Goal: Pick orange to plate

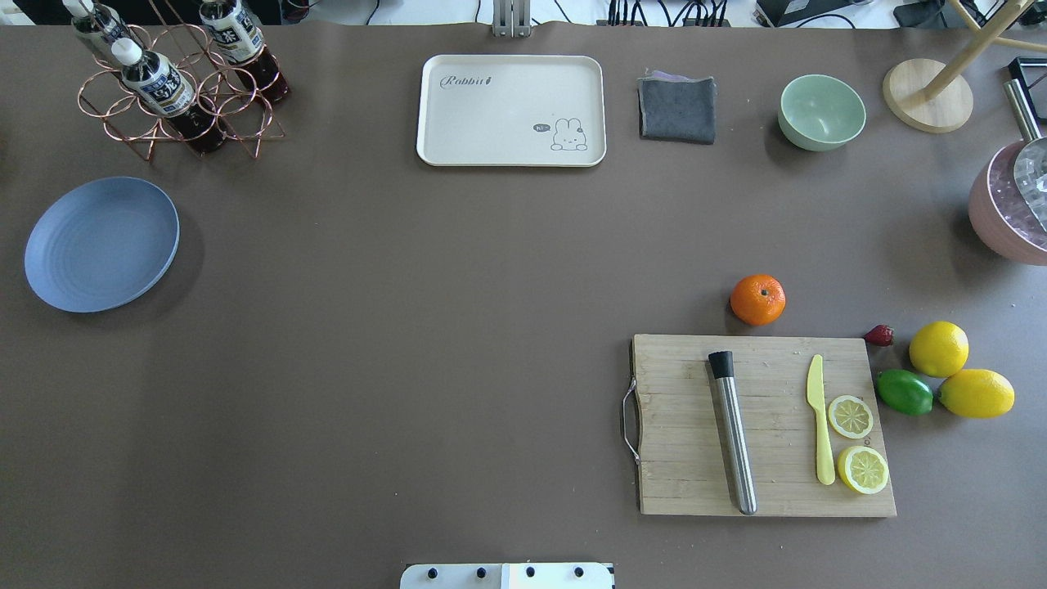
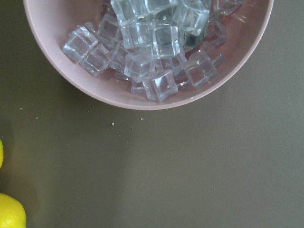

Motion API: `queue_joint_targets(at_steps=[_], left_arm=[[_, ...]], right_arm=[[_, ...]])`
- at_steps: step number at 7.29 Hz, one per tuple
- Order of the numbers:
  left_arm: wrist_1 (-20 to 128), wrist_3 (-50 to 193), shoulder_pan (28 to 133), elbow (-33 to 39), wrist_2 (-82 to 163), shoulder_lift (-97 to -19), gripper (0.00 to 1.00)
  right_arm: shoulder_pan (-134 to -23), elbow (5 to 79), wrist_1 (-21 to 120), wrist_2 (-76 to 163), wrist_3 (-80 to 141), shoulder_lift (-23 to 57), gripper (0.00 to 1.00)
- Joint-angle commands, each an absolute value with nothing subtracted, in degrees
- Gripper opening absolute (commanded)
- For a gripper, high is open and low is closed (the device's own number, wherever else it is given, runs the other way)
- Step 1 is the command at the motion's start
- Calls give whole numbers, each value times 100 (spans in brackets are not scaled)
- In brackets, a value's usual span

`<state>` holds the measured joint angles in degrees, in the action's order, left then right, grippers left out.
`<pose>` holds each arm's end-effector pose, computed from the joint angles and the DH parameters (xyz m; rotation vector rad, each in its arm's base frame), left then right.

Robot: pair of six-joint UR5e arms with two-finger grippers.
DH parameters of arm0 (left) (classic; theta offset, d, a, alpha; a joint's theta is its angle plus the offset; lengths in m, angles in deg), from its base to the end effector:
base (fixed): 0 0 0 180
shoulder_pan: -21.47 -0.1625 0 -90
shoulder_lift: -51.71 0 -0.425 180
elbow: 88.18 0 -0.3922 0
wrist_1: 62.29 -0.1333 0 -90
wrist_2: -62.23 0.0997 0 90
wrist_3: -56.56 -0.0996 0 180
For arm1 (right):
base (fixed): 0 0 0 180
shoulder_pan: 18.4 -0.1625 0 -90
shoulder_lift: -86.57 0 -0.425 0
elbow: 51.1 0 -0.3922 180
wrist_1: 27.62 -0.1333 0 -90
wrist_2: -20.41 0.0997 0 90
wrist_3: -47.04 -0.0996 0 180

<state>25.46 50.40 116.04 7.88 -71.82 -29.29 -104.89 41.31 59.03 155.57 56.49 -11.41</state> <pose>-0.0972 -0.4116 0.6827 -0.0139 0.7729 -0.0085 0.0363 -0.4313 0.6955 0.0042 -0.7903 -0.1991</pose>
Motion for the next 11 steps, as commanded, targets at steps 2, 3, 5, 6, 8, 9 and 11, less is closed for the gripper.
queue_joint_targets(at_steps=[2, 3, 5, 6, 8, 9, 11], left_arm=[[2699, 5032, 11604, 780, -7172, -2907, 98], [2718, 5032, 11604, 789, -7180, -2881, 98], [2902, 5127, 11595, 736, -7172, -2889, 98], [2920, 5111, 11595, 779, -7189, -2872, 98], [3200, 5137, 11595, 824, -7189, -2854, 98], [3323, 5155, 11395, 832, -7172, -2941, 98], [3526, 5294, 11086, 771, -7180, -2950, 98]], right_arm=[[-10489, 4145, 5896, 15558, 5644, -1134, 100], [-10480, 4162, 5896, 15558, 5644, -1143, 100], [-10489, 4171, 5896, 15567, 5644, -1143, 100], [-10489, 4171, 5896, 15602, 5644, -1143, 100], [-10462, 4171, 5896, 15602, 5644, -1134, 100], [-10454, 4171, 5896, 15593, 5644, -1134, 100], [-10436, 4188, 5896, 15619, 5644, -1134, 100]])
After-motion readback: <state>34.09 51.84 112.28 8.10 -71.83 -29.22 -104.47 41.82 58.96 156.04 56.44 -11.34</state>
